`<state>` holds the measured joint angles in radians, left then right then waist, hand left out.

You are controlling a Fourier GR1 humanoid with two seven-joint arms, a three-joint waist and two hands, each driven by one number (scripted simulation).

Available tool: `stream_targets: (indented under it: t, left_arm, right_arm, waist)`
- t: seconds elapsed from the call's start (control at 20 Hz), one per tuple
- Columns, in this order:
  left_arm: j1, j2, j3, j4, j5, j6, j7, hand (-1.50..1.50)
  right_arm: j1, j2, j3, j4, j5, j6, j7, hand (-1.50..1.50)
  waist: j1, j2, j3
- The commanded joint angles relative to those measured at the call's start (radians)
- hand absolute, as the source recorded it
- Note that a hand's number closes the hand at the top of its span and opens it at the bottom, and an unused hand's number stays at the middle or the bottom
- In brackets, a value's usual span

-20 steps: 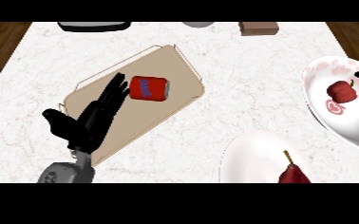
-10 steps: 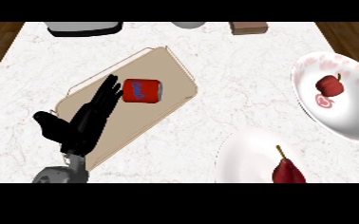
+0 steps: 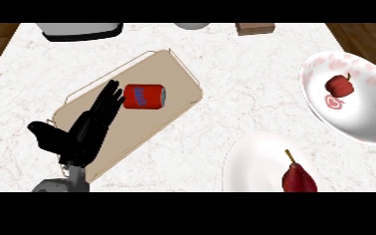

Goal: Pick the bell pepper from the plate and place it in the bowl

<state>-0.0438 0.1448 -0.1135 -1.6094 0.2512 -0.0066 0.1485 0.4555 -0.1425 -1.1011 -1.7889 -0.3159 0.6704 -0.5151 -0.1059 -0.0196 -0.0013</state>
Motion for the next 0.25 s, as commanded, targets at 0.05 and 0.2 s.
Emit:
stream_targets:
  t: [0.05,0.2]
  left_arm:
    - [0.004,-0.006,-0.007,-0.027,-0.013,0.02,0.015,0.0]
    - [-0.001,-0.011,-0.002,-0.01,-0.005,0.014,0.009,0.0]
  right_arm:
    - [0.297,0.137,-0.061,-0.021,-0.052,0.256,-0.226,1.5]
    - [0.373,0.14,0.02,-0.033,0.002,0.315,-0.245,1.5]
  waist:
    - [-0.008,-0.004,0.005]
    - [-0.001,-0.005,0.006]
